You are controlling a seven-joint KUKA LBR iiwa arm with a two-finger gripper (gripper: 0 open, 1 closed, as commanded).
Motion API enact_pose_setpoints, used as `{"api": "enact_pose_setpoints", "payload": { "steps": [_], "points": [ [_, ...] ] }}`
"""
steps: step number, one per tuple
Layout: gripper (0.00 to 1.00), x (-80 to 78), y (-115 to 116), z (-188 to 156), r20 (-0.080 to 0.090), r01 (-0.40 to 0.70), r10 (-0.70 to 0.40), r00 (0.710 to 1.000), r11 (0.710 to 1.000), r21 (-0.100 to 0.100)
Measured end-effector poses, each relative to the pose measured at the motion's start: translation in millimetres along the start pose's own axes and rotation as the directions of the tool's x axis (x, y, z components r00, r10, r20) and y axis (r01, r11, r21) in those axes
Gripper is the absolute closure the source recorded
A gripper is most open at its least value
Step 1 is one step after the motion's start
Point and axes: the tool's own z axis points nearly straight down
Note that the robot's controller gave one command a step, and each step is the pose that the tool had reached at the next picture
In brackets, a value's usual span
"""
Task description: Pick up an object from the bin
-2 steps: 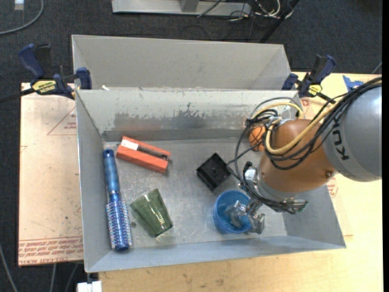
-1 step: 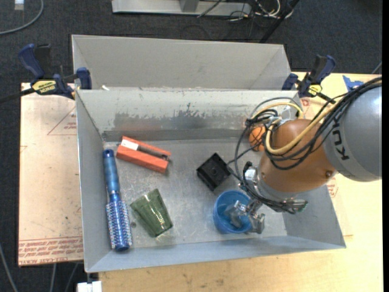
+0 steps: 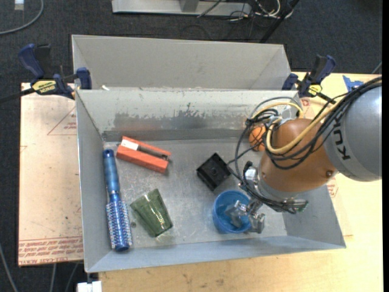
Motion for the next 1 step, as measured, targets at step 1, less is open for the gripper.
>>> {"api": "enact_pose_setpoints", "payload": {
  "steps": [1],
  "points": [
    [1.0, 0.0, 0.8, -11.6, -0.001, -0.001, 0.001, 1.0, 1.0, -0.002]
  ]
}}
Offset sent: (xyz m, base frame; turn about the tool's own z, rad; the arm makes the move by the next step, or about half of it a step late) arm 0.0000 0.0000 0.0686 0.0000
